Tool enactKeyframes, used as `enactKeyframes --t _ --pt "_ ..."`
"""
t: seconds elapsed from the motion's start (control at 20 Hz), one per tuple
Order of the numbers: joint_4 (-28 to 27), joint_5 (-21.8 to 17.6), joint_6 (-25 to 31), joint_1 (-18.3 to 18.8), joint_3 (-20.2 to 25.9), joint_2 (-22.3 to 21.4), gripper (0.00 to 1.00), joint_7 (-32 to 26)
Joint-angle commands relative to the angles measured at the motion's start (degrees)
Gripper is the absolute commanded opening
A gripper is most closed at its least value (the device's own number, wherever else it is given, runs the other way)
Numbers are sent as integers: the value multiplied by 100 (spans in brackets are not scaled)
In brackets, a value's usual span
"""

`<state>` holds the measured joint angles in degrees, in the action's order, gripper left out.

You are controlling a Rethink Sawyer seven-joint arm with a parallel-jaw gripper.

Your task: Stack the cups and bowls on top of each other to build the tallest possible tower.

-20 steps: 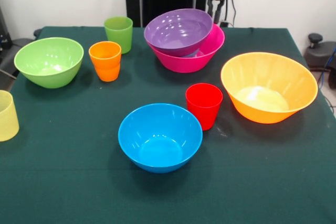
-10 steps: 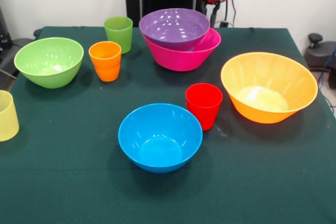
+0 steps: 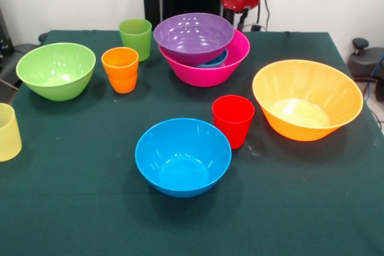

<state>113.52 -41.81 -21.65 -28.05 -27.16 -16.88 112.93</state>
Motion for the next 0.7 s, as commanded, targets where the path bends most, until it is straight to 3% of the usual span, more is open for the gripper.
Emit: enactKeyframes --t 0.05,0.7 --pt "-477 3 325 224 1046 67 100 435" --pt "-533 137 349 -16 830 82 100 321"
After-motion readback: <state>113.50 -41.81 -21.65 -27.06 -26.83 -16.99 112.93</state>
